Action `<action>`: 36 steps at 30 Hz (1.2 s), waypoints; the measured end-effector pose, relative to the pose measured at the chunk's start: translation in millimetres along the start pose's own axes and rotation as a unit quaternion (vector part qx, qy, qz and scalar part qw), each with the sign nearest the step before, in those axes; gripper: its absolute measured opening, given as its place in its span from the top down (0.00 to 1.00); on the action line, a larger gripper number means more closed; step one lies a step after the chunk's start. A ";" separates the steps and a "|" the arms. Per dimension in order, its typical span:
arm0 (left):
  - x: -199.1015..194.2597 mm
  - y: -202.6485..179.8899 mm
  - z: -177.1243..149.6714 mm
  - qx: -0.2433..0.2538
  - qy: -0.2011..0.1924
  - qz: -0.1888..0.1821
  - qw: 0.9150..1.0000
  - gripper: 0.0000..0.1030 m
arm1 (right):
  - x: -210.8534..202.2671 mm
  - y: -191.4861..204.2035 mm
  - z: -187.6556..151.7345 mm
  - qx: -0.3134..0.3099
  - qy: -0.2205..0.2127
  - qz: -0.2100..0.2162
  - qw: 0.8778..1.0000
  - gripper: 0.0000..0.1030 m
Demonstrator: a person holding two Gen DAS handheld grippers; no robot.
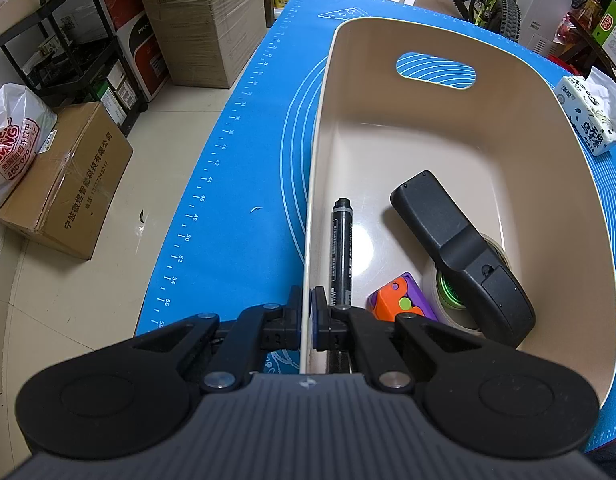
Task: Organize rigid objects
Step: 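Move the right tool to the white charger and grasp it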
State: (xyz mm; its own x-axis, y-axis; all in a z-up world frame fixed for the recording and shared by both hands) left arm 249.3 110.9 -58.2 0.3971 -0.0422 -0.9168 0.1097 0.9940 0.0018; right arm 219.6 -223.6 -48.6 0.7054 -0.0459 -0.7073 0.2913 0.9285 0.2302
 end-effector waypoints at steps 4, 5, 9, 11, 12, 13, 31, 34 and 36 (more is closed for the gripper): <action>0.0 0.1 -0.1 0.000 0.000 0.000 1.000 0.95 | 21.0 -20.6 -11.3 0.024 0.025 -0.019 0.999 0.02; -0.1 0.1 -0.2 0.000 0.000 0.000 1.000 0.95 | 25.6 -23.4 -15.3 0.026 0.031 -0.021 0.999 0.03; -0.2 0.5 -0.2 0.001 0.000 0.001 1.000 0.95 | 40.3 -24.6 -25.7 0.012 0.041 -0.037 0.998 0.03; -0.3 1.4 -0.3 0.001 0.000 0.002 1.000 0.95 | 46.3 -22.0 -27.6 0.009 0.039 -0.043 0.998 0.03; -0.3 1.8 -0.4 0.001 0.000 0.002 1.000 0.95 | 49.0 -21.2 -27.8 0.008 0.039 -0.044 0.998 0.03; -0.4 2.1 -0.6 0.001 0.000 0.002 1.000 0.95 | 53.6 -18.5 -29.2 0.006 0.042 -0.044 0.998 0.03; -0.6 1.7 -0.7 0.002 -0.001 0.003 1.000 0.94 | 106.7 18.4 -47.2 -0.041 0.072 -0.073 0.994 0.18; -0.5 1.8 -0.7 0.002 -0.001 0.003 1.000 0.94 | 105.5 18.2 -48.2 -0.044 0.066 -0.075 0.994 0.27; -0.6 1.1 -0.6 0.002 -0.001 0.003 1.000 0.94 | 104.2 17.9 -48.6 -0.049 0.066 -0.079 0.993 0.31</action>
State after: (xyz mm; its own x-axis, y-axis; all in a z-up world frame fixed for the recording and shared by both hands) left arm 248.6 112.2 -58.0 0.3988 -0.0364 -0.9163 0.1102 0.9939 0.0084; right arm 266.9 -193.8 -150.6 0.5636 -0.1518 -0.8120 0.3224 0.9454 0.0470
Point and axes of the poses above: each gripper's, at about its wrist camera, not at the fingertips, and x roughly the way its jaws point, y to its left, z to its top, the point moved 2 cm from there along x, roughly the way its jaws point
